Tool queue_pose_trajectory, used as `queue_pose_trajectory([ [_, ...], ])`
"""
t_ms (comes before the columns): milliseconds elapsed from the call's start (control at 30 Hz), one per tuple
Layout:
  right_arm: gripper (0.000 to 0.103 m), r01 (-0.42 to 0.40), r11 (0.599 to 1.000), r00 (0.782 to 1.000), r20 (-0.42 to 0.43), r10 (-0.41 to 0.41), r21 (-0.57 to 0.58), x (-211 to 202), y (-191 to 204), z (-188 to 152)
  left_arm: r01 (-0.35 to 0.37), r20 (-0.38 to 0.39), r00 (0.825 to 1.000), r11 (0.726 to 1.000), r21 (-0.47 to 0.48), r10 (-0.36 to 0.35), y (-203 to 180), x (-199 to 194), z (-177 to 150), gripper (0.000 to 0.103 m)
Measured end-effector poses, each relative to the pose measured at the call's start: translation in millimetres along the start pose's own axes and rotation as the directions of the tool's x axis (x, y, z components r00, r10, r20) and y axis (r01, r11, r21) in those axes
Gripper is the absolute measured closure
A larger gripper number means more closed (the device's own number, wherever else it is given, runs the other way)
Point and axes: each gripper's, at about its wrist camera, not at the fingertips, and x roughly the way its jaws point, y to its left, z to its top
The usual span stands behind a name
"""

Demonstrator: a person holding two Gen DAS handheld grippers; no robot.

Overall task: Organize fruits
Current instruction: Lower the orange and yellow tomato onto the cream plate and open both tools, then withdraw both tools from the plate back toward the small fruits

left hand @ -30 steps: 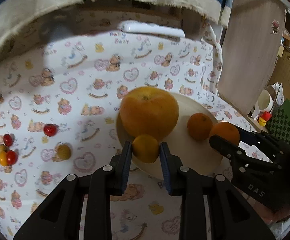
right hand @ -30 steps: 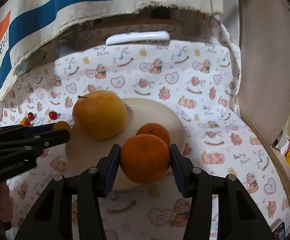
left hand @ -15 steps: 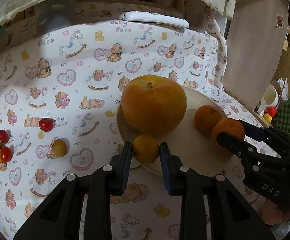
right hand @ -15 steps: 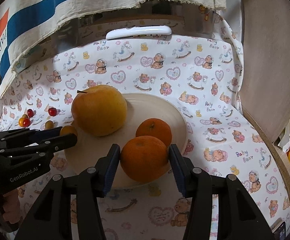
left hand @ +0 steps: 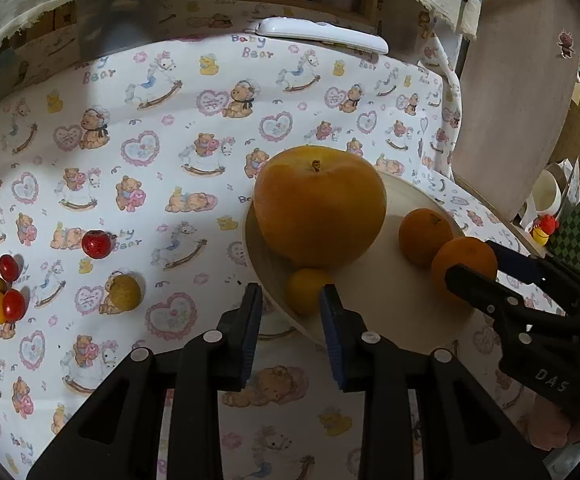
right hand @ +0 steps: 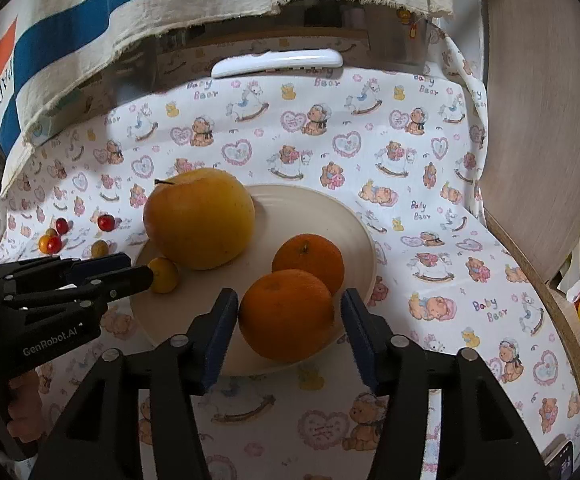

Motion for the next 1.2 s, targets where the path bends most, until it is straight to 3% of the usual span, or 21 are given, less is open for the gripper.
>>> queue_pose_trajectory([
  [100, 0.018, -0.003, 1.000, 0.996, 0.085, 0.001, 0.015, -14, -2, -1, -0.008, 0.028, 1.000, 1.000, 0.001, 0.008, 1, -8, 0, 0.051],
  [133, 0.016, 0.003, 1.000, 0.993, 0.117, -0.005, 0.013, -19, -2, -1, -0.011, 0.047, 0.999, 1.000, 0.000, 0.011, 1, -13, 1, 0.046],
  [167, 0.016, 0.009, 1.000, 0.990, 0.143, -0.010, 0.010, -24, -2, 0, -0.017, 0.067, 0.998, 1.000, 0.000, 0.017, 2, -19, 1, 0.040],
  [333, 0.016, -0.001, 1.000, 0.978, 0.207, 0.000, 0.008, -36, -1, 2, -0.036, 0.145, 0.989, 0.999, -0.023, 0.039, 9, -49, 6, 0.034],
  [567, 0.015, -0.032, 0.999, 0.953, 0.300, 0.033, -0.008, -51, 6, -1, -0.077, 0.279, 0.957, 0.997, -0.030, 0.082, 21, -95, 1, 0.006],
  [667, 0.014, -0.023, 1.000, 0.943, 0.331, 0.022, -0.002, -57, 8, -2, -0.090, 0.328, 0.940, 0.996, -0.024, 0.093, 25, -112, -3, 0.006],
  [867, 0.014, -0.006, 1.000, 0.939, 0.344, 0.014, -0.025, -62, 19, 6, -0.110, 0.355, 0.926, 0.991, -0.073, 0.129, 40, -131, -9, 0.006],
  [1200, 0.014, -0.002, 0.996, 0.938, 0.344, 0.034, -0.093, -61, 57, 22, -0.207, 0.326, 0.914, 0.968, -0.140, 0.243, 99, -139, -11, 0.006],
])
